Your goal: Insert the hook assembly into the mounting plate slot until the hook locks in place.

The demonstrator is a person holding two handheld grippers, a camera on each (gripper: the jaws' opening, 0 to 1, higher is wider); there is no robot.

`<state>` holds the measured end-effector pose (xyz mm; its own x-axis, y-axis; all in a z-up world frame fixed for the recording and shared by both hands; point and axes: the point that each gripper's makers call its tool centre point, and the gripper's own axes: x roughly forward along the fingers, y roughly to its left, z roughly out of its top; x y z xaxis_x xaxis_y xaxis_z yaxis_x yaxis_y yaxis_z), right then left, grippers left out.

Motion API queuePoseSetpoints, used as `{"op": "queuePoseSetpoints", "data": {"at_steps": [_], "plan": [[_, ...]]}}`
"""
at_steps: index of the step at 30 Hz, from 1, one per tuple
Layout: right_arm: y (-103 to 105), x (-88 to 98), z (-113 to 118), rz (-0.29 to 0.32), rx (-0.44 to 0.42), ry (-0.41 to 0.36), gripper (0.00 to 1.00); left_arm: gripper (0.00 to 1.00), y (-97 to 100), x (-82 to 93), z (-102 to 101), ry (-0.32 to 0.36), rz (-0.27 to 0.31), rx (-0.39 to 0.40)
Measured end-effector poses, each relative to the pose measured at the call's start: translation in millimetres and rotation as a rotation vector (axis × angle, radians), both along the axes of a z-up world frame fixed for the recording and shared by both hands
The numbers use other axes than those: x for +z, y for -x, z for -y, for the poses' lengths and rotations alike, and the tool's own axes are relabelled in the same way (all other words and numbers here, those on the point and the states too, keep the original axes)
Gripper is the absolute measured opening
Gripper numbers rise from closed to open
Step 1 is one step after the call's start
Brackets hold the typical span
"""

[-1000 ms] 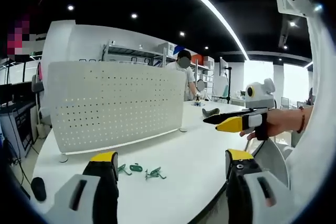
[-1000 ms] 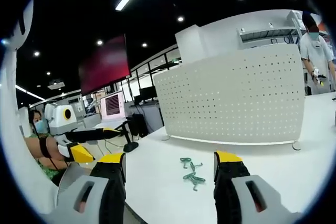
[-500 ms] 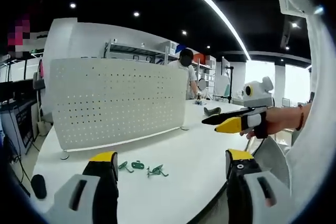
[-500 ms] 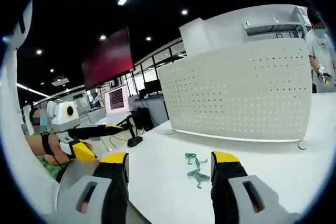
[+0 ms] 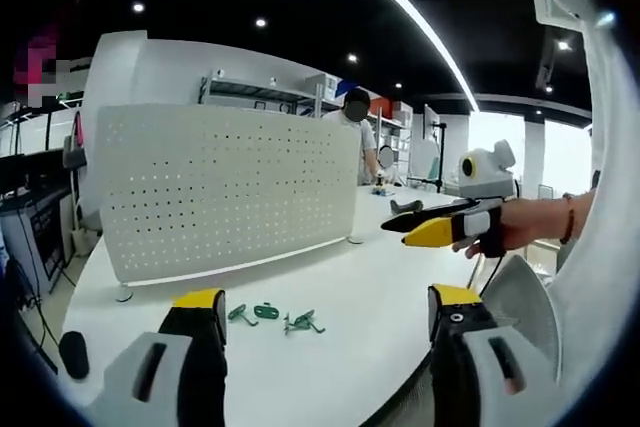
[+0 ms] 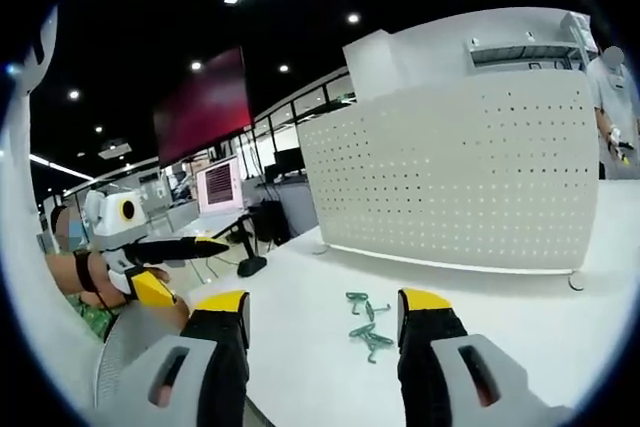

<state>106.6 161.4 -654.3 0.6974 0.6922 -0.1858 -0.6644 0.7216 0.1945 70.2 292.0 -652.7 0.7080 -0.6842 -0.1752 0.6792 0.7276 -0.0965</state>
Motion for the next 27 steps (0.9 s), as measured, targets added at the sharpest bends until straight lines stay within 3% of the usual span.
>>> {"op": "queuePoseSetpoints", "data": {"at_steps": [14,23,27], "plan": [[-15,-11.4,3,-0.028,-0.003,0.013,0.53,0.84,-4.7,-8.3,3,-0.005,-0.026,-0.006],[-28,-25.8,-4,-0.057,0.021,0.026,0.51,0.81,-7.7,-10.9,2,-0.024,-0.041,-0.011],[-30,-40.7,-5,-0.089,0.031,0.036,0.51,0.81,-9.0,-9.5,2,-0.022,-0.038,-0.009]]}}
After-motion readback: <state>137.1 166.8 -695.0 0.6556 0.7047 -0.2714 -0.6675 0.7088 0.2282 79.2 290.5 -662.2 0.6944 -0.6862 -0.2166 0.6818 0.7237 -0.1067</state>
